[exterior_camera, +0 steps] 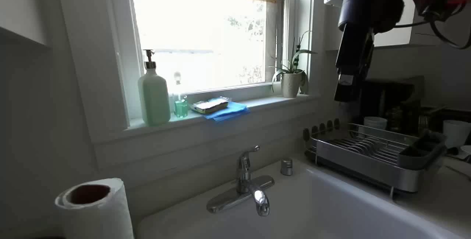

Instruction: Pick up the blue bowl and pour out all the water into the sink, put the blue bowl on the dish rack

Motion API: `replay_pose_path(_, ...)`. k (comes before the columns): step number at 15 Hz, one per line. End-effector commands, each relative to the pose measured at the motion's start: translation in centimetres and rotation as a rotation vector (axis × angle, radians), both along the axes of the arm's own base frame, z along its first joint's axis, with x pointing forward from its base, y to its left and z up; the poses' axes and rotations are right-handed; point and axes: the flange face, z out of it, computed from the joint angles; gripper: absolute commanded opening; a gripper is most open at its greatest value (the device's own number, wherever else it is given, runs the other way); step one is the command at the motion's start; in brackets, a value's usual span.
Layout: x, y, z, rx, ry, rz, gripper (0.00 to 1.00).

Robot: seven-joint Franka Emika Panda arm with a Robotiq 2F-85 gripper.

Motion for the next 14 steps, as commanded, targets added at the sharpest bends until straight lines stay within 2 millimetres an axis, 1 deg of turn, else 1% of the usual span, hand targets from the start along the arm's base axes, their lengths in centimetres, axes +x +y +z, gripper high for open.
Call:
replay_pose_path(1,0.0,0.0,0.0,0.000,0.001,0.000,1.00)
replay_pose_path(6,0.0,0.0,0.0,0.000,0.001,0.000,1.00)
replay_pose_path(7,0.5,-0.4,-1.1,0.017,0.024,-0.012,1.00)
replay_pose_path(8,0.9,-0.8,-2.9,0.041,0.050,-0.012,1.00)
replay_pose_path(11,1.6,-1.7,-7.1,0.121,0.071,0.005,1.00)
replay_pose_path(14,3.0,-2.7,-11.6,0.183,0.022,0.016,1.00)
